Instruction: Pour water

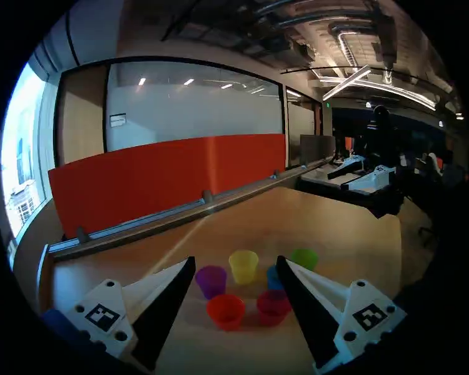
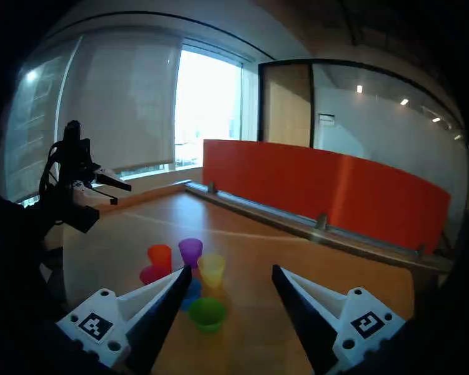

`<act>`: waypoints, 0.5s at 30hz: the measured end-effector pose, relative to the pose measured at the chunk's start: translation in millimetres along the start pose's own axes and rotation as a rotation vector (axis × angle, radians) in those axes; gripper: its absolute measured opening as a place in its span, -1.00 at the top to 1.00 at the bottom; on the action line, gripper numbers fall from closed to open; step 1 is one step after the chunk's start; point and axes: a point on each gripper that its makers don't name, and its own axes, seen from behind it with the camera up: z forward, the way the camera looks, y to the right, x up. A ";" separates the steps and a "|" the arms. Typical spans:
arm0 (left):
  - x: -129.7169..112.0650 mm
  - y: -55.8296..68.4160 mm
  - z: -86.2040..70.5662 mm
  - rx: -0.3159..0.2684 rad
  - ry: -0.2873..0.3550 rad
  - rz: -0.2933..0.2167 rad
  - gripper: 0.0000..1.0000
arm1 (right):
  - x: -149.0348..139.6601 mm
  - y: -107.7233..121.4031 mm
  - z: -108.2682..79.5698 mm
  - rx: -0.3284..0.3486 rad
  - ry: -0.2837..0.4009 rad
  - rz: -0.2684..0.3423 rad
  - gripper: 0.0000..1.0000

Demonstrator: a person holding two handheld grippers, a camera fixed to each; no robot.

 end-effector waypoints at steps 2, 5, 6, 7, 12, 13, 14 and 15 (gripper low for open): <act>-2.3 1.5 0.9 -0.011 -0.009 0.004 -0.92 | -2.2 -0.9 1.7 0.009 -0.012 -0.001 -0.98; -6.3 3.5 2.2 -0.025 -0.025 0.015 -0.92 | -5.1 -1.6 4.1 0.019 -0.028 -0.008 -0.98; -7.6 4.2 2.6 -0.029 -0.030 0.018 -0.92 | -6.1 -1.9 4.7 0.022 -0.033 -0.011 -0.98; -9.2 4.8 3.0 -0.034 -0.036 0.021 -0.92 | -7.2 -2.4 5.3 0.026 -0.040 -0.014 -0.98; -15.5 7.6 5.1 -0.051 -0.055 0.029 -0.92 | -12.9 -5.2 7.5 0.042 -0.067 -0.024 -0.99; -16.0 7.9 5.5 -0.053 -0.056 0.030 -0.92 | -14.7 -5.9 7.9 0.047 -0.072 -0.026 -0.99; -16.4 8.2 6.0 -0.054 -0.056 0.030 -0.92 | -16.2 -6.6 8.2 0.051 -0.076 -0.027 -0.99; -16.6 8.4 6.3 -0.055 -0.056 0.031 -0.92 | -17.9 -7.0 8.5 0.054 -0.080 -0.029 -0.99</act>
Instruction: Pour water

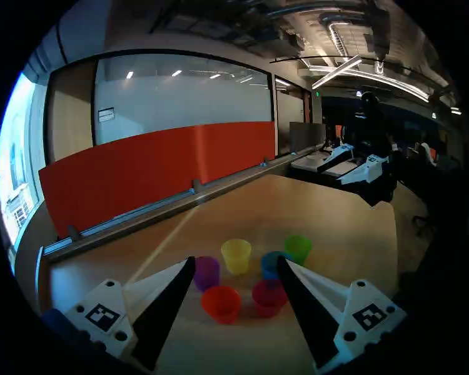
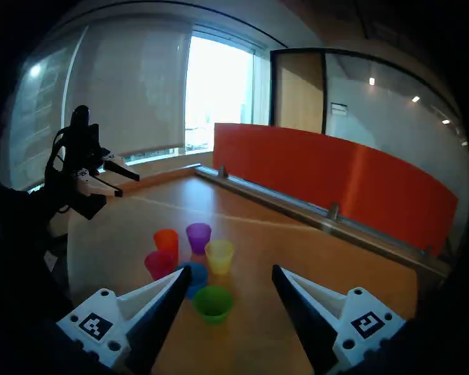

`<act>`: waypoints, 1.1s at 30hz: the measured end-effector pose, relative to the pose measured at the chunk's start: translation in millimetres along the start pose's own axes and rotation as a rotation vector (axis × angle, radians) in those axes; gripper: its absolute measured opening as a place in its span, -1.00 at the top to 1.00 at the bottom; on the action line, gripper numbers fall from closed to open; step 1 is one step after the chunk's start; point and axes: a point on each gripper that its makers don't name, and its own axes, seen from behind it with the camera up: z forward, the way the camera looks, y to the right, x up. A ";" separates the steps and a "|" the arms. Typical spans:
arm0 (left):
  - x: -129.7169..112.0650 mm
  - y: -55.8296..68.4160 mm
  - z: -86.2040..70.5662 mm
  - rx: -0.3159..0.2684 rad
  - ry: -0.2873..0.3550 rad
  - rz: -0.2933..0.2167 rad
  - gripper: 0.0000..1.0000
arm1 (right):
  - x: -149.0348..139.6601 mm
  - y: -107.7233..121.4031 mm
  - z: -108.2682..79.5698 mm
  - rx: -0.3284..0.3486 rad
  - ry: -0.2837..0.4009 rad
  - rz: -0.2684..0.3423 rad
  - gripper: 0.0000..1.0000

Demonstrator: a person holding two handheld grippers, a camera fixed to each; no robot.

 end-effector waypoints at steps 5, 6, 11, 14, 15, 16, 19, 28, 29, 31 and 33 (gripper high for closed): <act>-1.2 -0.1 1.4 0.001 0.000 -0.001 -0.92 | -8.0 -1.6 3.5 0.012 -0.019 -0.007 -0.99; -1.7 -0.3 1.8 0.001 0.000 -0.002 -0.92 | -9.7 -1.8 4.3 0.013 -0.022 -0.007 -0.99; -5.0 -1.4 4.0 0.004 -0.003 -0.007 -0.92 | -19.8 -2.0 8.6 0.023 -0.041 -0.006 -0.99; -6.6 -1.9 5.2 0.006 -0.004 -0.008 -0.92 | -28.4 -1.9 12.1 0.030 -0.057 -0.006 -0.99; -7.1 -2.1 5.6 0.006 -0.004 -0.009 -0.92 | -31.6 -2.1 13.5 0.032 -0.062 -0.006 -0.99; -7.7 -2.4 6.1 0.006 -0.005 -0.009 -0.92 | -35.4 -2.4 15.4 0.034 -0.069 -0.005 -0.99; -8.4 -3.3 7.3 0.009 -0.005 -0.011 -0.92 | -46.3 -3.8 20.6 0.042 -0.085 -0.001 -0.99; -10.0 -4.5 10.7 0.008 -0.006 -0.015 -0.92 | -79.8 -10.4 40.7 0.069 -0.133 0.013 -0.99; -10.4 -4.7 11.2 0.008 -0.007 -0.014 -0.92 | -83.2 -11.7 42.7 0.073 -0.138 0.015 -0.99; -11.1 -5.2 12.2 0.008 -0.009 -0.013 -0.92 | -89.8 -13.8 47.4 0.081 -0.148 0.017 -0.99; -11.6 -5.7 13.2 0.009 -0.010 -0.013 -0.92 | -95.9 -15.5 52.0 0.087 -0.158 0.018 -0.99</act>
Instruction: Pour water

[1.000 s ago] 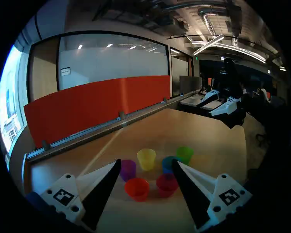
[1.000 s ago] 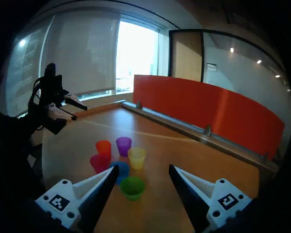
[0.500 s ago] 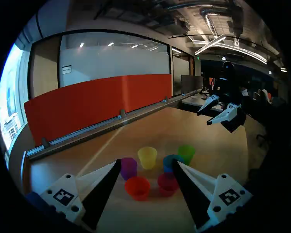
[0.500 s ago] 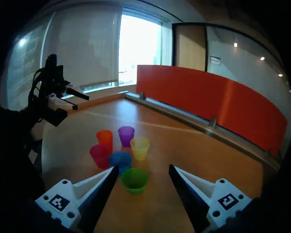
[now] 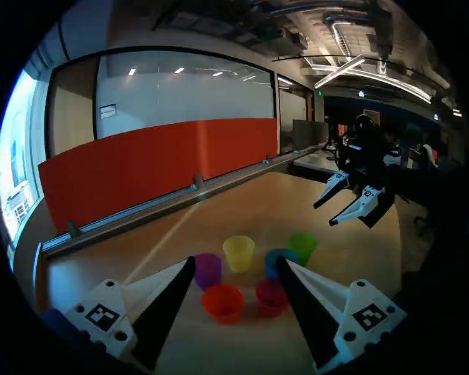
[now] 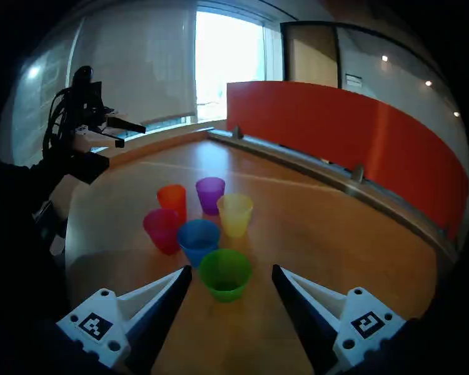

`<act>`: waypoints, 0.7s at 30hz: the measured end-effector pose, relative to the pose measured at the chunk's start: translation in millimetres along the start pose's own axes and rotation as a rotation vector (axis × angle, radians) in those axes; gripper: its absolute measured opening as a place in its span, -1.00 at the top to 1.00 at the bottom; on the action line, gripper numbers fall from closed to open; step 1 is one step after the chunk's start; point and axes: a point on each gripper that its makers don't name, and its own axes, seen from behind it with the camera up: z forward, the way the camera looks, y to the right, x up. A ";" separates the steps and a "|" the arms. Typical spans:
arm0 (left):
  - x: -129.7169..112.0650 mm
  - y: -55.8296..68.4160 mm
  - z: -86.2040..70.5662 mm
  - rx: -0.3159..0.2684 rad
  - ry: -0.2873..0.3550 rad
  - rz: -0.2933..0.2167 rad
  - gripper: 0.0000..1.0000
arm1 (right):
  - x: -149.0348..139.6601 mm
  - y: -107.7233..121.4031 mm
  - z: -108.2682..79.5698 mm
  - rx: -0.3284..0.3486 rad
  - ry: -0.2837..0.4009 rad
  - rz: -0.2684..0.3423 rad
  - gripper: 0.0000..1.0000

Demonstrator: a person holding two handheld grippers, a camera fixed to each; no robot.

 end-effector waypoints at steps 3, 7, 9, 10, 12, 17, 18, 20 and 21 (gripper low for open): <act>-0.8 -0.9 1.6 0.000 -0.001 -0.003 -0.92 | -8.7 -1.1 9.1 0.006 -0.016 0.002 -0.99; -2.5 -3.2 3.2 0.001 -0.002 -0.007 -0.92 | -20.4 -4.2 20.1 0.015 -0.036 0.006 -0.99; -3.4 -4.5 3.7 0.002 -0.003 -0.009 -0.92 | -25.5 -6.5 24.6 0.022 -0.044 0.007 -1.00; -3.8 -5.1 3.9 0.003 -0.004 -0.010 -0.92 | -28.0 -8.1 26.9 0.026 -0.049 0.008 -0.99; -4.3 -6.0 4.2 0.004 -0.004 -0.012 -0.92 | -32.2 -10.3 30.8 0.032 -0.056 0.008 -0.99; -4.5 -6.6 4.8 0.001 -0.003 -0.016 -0.92 | -40.5 -12.4 40.4 0.035 -0.070 0.010 -0.99; -4.5 -6.7 4.9 0.001 -0.003 -0.015 -0.92 | -41.7 -12.4 42.1 0.035 -0.072 0.010 -0.99; -4.4 -6.8 5.4 0.001 -0.004 -0.014 -0.92 | -44.0 -12.3 45.8 0.034 -0.075 0.012 -0.99; -4.4 -6.9 5.6 0.001 -0.004 -0.014 -0.92 | -44.9 -12.3 47.5 0.034 -0.077 0.013 -0.99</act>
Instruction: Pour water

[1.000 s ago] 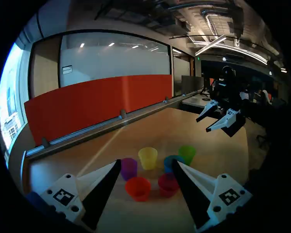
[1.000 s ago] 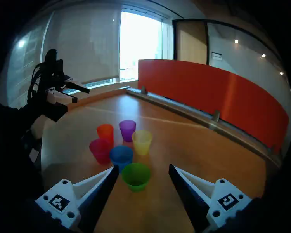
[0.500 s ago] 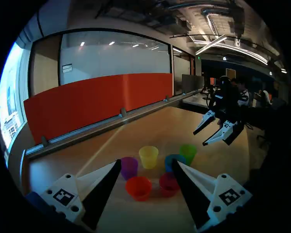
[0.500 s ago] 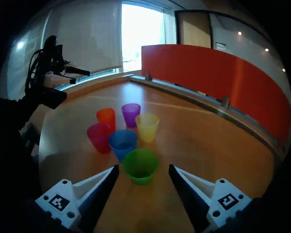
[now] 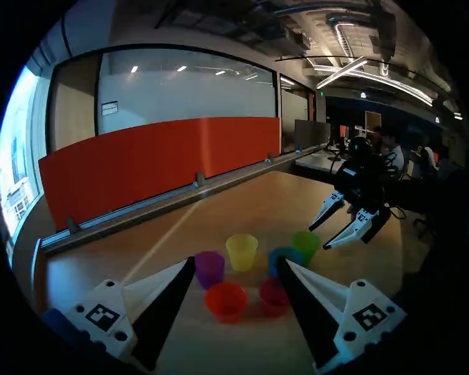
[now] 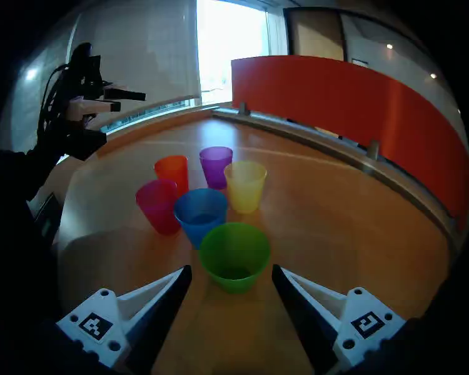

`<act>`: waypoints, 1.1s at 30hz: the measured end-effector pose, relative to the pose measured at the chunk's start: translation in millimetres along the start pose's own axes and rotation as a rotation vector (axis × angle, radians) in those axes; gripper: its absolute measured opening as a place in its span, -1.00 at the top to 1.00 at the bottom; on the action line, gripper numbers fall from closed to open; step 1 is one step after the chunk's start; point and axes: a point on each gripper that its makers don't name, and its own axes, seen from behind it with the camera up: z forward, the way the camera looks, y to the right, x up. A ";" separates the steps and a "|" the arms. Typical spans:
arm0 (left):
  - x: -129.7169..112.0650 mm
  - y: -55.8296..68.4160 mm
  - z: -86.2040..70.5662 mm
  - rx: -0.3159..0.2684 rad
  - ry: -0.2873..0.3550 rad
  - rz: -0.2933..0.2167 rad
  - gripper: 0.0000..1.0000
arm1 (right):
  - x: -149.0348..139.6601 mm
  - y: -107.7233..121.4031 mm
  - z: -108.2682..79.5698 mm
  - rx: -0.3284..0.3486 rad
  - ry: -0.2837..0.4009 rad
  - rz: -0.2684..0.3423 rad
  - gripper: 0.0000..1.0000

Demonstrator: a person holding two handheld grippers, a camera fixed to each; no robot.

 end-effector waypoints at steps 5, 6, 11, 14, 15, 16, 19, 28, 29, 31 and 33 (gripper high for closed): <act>-0.4 -0.6 0.8 0.000 -0.003 0.004 -0.92 | -2.8 1.0 10.2 0.002 -0.007 0.000 -0.99; -0.6 -0.6 0.9 0.000 -0.003 0.004 -0.92 | -3.1 1.2 12.3 0.002 -0.009 -0.001 -0.99; -1.8 -0.5 1.3 0.001 -0.006 0.005 -0.92 | -3.1 2.6 23.9 0.005 -0.015 -0.007 -0.99; -1.6 -1.0 1.1 0.003 -0.007 0.006 -0.92 | -2.3 3.8 30.5 0.005 -0.017 -0.011 -0.99; -1.6 -1.2 1.1 0.003 -0.008 0.005 -0.92 | -2.0 3.8 32.3 0.006 -0.017 -0.012 -0.99; -1.7 -1.4 1.2 0.003 -0.008 0.005 -0.92 | -1.6 3.5 34.0 0.007 -0.016 -0.012 -0.99; -2.1 -1.7 1.3 0.003 -0.010 0.005 -0.92 | -0.6 2.6 37.8 0.011 -0.014 -0.014 -0.99; -3.7 -2.1 2.3 0.001 -0.015 0.009 -0.92 | -0.5 2.1 41.6 0.018 -0.014 -0.018 -0.81; -3.7 -1.8 2.4 0.000 -0.016 0.010 -0.92 | -0.5 2.0 41.5 0.019 -0.014 -0.018 -0.81; -4.1 -1.3 2.6 -0.001 -0.017 0.011 -0.92 | -0.9 1.7 40.8 0.020 -0.015 -0.018 -0.81; -4.6 -1.0 2.6 -0.001 -0.019 0.012 -0.92 | -1.2 1.6 39.8 0.021 -0.015 -0.019 -0.81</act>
